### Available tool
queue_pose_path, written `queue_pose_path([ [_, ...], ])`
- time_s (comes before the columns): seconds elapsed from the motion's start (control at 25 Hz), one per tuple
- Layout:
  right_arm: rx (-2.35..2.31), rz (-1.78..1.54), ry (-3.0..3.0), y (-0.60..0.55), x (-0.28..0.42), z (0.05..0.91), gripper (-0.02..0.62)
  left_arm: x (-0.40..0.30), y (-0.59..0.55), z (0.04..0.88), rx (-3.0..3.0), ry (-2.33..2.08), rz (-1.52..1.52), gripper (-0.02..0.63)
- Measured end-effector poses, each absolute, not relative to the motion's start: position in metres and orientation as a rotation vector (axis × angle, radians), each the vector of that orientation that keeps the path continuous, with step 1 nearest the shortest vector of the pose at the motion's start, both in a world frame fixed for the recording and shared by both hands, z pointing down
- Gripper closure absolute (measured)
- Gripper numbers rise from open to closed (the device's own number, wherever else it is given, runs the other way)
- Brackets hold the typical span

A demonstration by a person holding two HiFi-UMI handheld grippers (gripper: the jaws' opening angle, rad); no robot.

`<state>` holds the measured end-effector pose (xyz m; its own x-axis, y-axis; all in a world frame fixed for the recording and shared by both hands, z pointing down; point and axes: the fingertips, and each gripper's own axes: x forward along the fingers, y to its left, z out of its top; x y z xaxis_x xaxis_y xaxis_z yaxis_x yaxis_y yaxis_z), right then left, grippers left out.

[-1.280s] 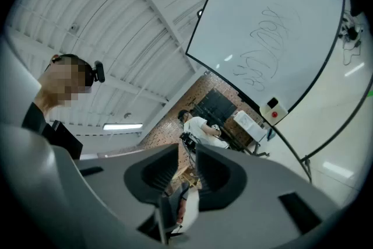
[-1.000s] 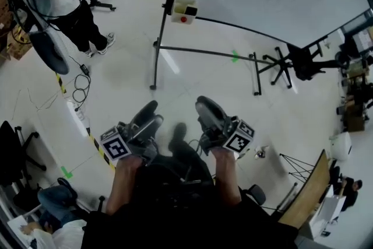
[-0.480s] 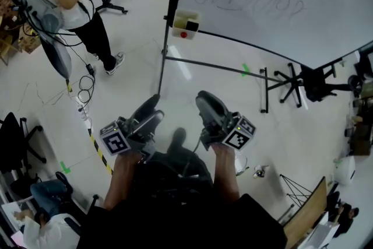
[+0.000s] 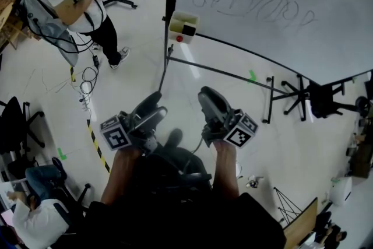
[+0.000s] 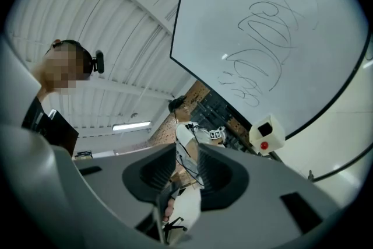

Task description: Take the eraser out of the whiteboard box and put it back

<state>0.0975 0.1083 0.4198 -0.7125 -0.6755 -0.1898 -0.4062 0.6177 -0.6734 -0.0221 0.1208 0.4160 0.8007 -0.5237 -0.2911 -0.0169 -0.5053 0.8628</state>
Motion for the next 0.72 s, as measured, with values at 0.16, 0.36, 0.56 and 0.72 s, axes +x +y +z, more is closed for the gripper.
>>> queue_pose_path([
  [0.16, -0.838, -0.874, 2.408, 0.101, 0.11, 0.426, 0.476, -0.012, 0.116, 0.419, 2.014, -0.426, -0.653, 0.178],
  [0.36, -0.825, -0.88, 2.408, 0.09, 0.116, 0.429, 0.446, -0.001, 0.105, 0.417, 2.02, -0.435, -0.642, 0.178],
  [0.56, -0.847, -0.864, 2.41, 0.074, 0.121, 0.431, 0.446, 0.005, 0.086, 0.416, 2.044, -0.432, -0.613, 0.178],
  [0.72, -0.887, -0.851, 2.433, 0.057, 0.119, 0.435, 0.446, 0.004, 0.062, 0.42, 2.044, -0.418, -0.62, 0.178],
])
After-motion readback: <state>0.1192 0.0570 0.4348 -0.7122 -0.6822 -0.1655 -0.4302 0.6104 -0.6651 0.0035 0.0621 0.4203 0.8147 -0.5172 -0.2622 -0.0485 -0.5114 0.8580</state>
